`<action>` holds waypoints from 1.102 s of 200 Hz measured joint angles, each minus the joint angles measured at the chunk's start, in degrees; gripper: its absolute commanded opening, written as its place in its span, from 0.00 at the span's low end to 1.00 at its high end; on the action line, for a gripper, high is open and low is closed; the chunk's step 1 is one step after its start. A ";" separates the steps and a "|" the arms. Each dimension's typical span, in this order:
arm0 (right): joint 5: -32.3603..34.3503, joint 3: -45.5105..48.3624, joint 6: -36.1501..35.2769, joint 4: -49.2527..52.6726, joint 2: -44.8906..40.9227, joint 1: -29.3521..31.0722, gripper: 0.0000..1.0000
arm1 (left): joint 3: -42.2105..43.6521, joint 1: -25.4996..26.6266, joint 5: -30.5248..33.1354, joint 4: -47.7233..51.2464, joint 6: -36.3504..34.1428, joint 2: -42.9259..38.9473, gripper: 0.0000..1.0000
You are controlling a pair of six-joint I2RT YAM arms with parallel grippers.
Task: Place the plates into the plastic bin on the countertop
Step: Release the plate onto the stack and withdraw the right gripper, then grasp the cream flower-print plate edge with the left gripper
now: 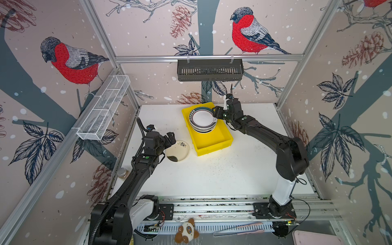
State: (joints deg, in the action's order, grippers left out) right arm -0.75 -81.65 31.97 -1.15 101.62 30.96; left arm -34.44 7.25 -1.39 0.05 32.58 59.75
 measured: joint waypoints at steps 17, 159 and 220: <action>-0.02 7.52 -0.63 -3.85 -7.28 0.37 0.83 | 1.36 0.00 0.22 0.70 -0.26 -0.44 0.98; -15.34 37.16 -2.16 -12.63 -33.81 -3.67 0.88 | 12.44 -0.66 -0.66 5.03 4.22 -5.07 0.63; -19.30 40.28 -1.62 -12.20 -33.81 -5.18 0.88 | 15.78 -4.17 -7.69 1.49 7.58 -1.77 0.50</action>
State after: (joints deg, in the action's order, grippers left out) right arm -20.05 -41.36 30.35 -13.34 67.81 25.78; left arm -18.65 3.07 -9.08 1.54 40.16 57.98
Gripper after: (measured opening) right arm 0.878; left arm 0.508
